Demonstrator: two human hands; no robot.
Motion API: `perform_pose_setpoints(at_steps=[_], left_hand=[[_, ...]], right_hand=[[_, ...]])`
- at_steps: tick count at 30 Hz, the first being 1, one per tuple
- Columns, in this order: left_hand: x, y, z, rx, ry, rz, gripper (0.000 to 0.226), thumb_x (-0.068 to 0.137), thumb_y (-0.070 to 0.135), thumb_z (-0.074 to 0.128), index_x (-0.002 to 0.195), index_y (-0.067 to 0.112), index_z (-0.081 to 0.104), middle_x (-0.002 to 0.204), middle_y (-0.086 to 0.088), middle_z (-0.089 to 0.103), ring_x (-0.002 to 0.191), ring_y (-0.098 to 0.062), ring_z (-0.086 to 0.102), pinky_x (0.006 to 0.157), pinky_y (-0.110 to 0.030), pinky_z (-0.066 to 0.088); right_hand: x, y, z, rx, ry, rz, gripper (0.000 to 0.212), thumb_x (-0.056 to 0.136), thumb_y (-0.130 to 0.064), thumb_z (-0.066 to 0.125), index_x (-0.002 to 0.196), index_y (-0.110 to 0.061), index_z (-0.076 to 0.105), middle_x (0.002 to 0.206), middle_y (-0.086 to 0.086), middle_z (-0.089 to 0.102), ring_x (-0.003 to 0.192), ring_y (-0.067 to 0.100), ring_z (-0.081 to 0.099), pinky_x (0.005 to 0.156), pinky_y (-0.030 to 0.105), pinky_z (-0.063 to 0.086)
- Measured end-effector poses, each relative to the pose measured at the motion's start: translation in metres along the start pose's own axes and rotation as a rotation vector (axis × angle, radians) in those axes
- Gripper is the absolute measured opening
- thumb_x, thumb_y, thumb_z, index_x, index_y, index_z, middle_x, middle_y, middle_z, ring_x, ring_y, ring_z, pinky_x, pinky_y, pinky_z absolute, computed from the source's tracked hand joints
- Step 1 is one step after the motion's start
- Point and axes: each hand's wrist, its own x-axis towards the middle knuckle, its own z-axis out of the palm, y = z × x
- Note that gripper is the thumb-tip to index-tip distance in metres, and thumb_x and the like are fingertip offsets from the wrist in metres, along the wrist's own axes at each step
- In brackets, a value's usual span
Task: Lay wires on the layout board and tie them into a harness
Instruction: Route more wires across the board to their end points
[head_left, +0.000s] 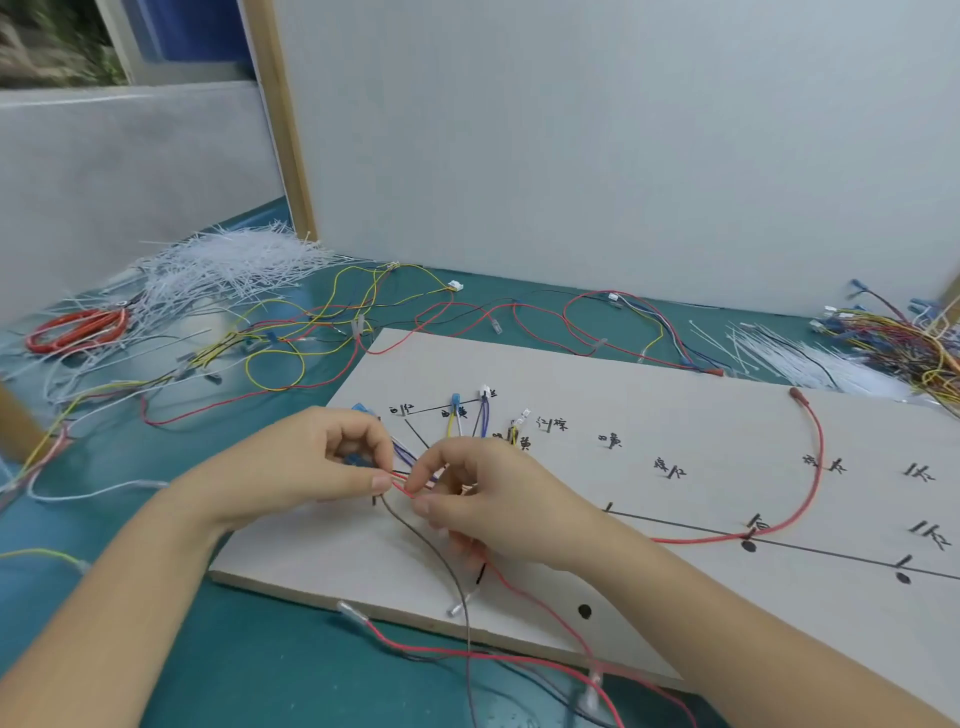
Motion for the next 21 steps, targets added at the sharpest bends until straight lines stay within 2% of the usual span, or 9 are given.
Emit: perform_pose_setpoints(at_steps=[3,8,12,15,17,19,21], left_hand=[[-0.001,-0.009,-0.007,0.052,0.041,-0.063,0.021,0.08,-0.003,0.067,0.071,0.016,0.064,0.072,-0.002,0.068,0.062,-0.01,0.055,0.054,-0.013,0.042],[0.0,-0.015,-0.011,0.126,0.033,-0.184,0.02,0.086,0.003,0.062,0.074,0.017,0.068,0.067,-0.005,0.066,0.057,-0.015,0.051,0.048,-0.023,0.042],[0.002,-0.017,-0.006,0.168,0.08,-0.262,0.02,0.086,0.006,0.063,0.072,0.018,0.07,0.053,-0.004,0.061,0.044,-0.012,0.049,0.044,-0.02,0.042],[0.002,-0.017,-0.001,0.196,0.089,-0.284,0.021,0.085,0.006,0.063,0.071,0.02,0.071,0.049,-0.004,0.06,0.039,-0.012,0.048,0.041,-0.019,0.041],[0.002,-0.017,-0.002,0.231,0.07,-0.261,0.026,0.085,0.005,0.063,0.07,0.024,0.072,0.058,-0.012,0.062,0.043,-0.013,0.051,0.043,-0.021,0.042],[0.002,-0.014,-0.003,0.307,0.037,-0.206,0.03,0.085,0.005,0.064,0.07,0.03,0.073,0.077,-0.016,0.065,0.048,-0.011,0.054,0.049,-0.024,0.043],[0.002,-0.01,-0.004,0.451,0.015,-0.13,0.035,0.083,0.008,0.067,0.068,0.04,0.072,0.082,0.0,0.066,0.055,-0.003,0.053,0.057,-0.022,0.043]], right_hand=[[0.005,0.003,0.003,-0.133,0.076,-0.032,0.012,0.09,-0.011,0.053,0.087,-0.022,0.058,0.061,-0.01,0.053,0.038,0.006,0.051,0.041,0.013,0.041],[0.006,0.005,0.006,-0.195,0.094,-0.026,0.015,0.089,-0.01,0.048,0.087,-0.02,0.06,0.064,-0.002,0.057,0.034,0.004,0.049,0.04,0.008,0.036],[0.005,0.005,0.005,-0.221,0.101,-0.014,0.017,0.089,-0.01,0.048,0.088,-0.02,0.061,0.067,-0.006,0.055,0.036,0.008,0.049,0.037,0.011,0.038],[-0.001,0.004,-0.005,-0.285,0.1,-0.03,0.014,0.091,-0.013,0.052,0.088,-0.02,0.064,0.072,-0.008,0.055,0.036,-0.001,0.047,0.04,0.008,0.035],[-0.008,0.005,-0.017,-0.282,0.095,-0.01,0.016,0.091,-0.014,0.053,0.084,-0.025,0.063,0.075,-0.009,0.055,0.037,-0.002,0.046,0.04,0.008,0.033],[-0.018,0.008,-0.03,-0.276,0.083,0.026,0.021,0.09,-0.013,0.054,0.078,-0.03,0.06,0.077,-0.009,0.056,0.035,0.001,0.043,0.039,0.009,0.033],[-0.027,0.011,-0.04,-0.281,0.059,0.046,0.024,0.089,-0.013,0.056,0.075,-0.032,0.059,0.079,-0.006,0.058,0.036,0.002,0.043,0.04,0.011,0.034]])
